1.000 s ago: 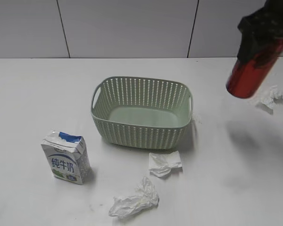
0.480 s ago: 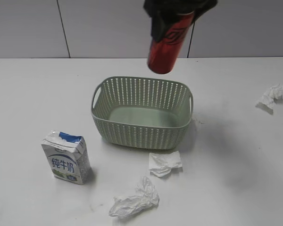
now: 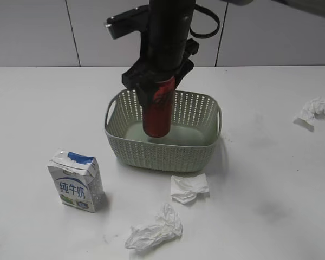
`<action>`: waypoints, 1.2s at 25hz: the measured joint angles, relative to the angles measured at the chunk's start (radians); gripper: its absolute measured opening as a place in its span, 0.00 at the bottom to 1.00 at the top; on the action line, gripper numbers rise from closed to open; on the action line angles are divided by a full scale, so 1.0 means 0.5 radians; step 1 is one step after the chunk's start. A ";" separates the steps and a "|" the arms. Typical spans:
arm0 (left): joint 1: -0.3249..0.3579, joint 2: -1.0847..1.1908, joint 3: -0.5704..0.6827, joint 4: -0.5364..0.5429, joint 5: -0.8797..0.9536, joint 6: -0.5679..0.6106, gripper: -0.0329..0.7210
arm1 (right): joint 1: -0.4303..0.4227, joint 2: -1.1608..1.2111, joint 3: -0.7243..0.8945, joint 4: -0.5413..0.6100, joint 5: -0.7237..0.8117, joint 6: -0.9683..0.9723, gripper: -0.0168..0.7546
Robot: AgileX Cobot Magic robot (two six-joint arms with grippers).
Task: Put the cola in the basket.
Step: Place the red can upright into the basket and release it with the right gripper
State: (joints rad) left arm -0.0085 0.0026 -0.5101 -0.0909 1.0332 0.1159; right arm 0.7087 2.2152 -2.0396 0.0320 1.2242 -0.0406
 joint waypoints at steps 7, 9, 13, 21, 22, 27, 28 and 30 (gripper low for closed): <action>0.000 0.000 0.000 0.000 0.000 0.000 0.69 | 0.000 0.145 -0.007 0.003 -0.081 0.000 0.70; 0.000 0.000 0.000 0.000 0.000 0.000 0.69 | 0.000 0.153 -0.007 0.019 -0.101 0.002 0.70; 0.000 0.000 0.000 0.000 0.000 0.000 0.69 | 0.000 0.159 -0.007 0.051 -0.099 0.002 0.70; 0.000 0.000 0.000 0.000 0.000 0.000 0.69 | 0.000 0.159 -0.022 0.056 -0.099 -0.001 0.85; 0.000 0.000 0.000 0.000 0.000 0.000 0.69 | 0.000 0.159 -0.024 0.056 -0.099 -0.001 0.86; 0.000 0.000 0.000 0.000 0.000 0.000 0.69 | 0.000 0.159 -0.134 0.091 -0.064 -0.001 0.86; 0.000 0.000 0.000 0.000 0.000 0.000 0.69 | 0.000 0.159 -0.191 0.096 -0.063 0.001 0.86; 0.000 0.000 0.000 0.000 0.000 0.000 0.69 | 0.000 0.159 -0.310 0.096 -0.060 0.019 0.86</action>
State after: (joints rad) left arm -0.0085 0.0026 -0.5101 -0.0909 1.0332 0.1159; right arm 0.7087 2.2947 -2.1947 0.0797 1.1943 -0.0313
